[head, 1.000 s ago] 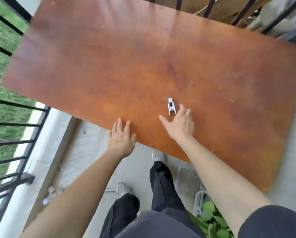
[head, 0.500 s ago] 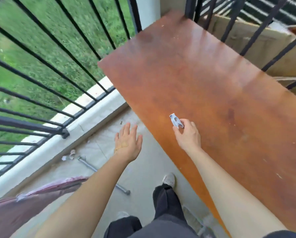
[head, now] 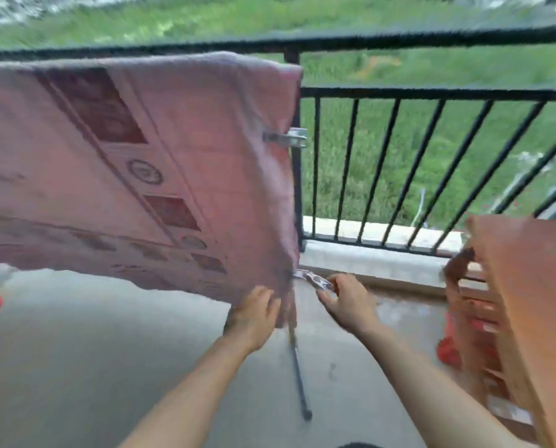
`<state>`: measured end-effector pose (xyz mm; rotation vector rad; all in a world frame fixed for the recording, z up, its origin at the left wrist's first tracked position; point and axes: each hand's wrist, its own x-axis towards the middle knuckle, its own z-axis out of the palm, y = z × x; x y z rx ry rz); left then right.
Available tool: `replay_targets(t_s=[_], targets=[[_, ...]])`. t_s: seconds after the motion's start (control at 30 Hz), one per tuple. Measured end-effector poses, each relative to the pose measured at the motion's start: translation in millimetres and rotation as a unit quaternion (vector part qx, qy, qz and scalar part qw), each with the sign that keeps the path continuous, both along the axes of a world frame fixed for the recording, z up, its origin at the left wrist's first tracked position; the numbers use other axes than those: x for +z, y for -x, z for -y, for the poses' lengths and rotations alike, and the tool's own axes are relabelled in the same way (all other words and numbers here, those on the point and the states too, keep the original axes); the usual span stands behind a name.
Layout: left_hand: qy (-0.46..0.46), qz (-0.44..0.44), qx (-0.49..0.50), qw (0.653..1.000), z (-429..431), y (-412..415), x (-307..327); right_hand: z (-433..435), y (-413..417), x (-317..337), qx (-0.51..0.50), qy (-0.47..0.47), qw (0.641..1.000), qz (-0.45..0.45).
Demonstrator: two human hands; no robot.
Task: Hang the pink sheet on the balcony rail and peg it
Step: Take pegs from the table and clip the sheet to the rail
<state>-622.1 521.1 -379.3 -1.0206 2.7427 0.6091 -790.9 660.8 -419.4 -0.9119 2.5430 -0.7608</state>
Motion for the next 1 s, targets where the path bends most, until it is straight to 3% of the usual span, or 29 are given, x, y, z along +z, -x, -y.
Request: replay_targets(t_s=[0.17,0.3,0.47,0.57,0.77,1.0], targets=[[0.095,-0.024,0.185,0.978,132.4,-183.0,36.9,169.1,-138.6,41.4,0.167,0.032,0.984,-0.054],[0.154,-0.041,0.34,0.927,219.4,-309.9,64.4,293.4,-223.7,79.4,0.249,0.101,0.961,-0.07],[0.198,-0.094,0.447,0.867,298.4,-425.6,86.5,432.5,-321.8,110.6,0.336,0.155,0.927,-0.057],[0.212,-0.11,0.483,0.842,344.0,-475.9,90.2,502.5,-379.1,111.7,0.368,0.197,0.908,-0.042],[0.232,-0.066,0.504,0.829,457.6,-551.6,80.4,646.1,-481.3,90.6,0.432,0.255,0.864,0.044],[0.228,-0.065,0.538,0.809,621.5,-636.4,107.2,835.6,-574.6,120.1,0.472,0.256,0.835,0.124]])
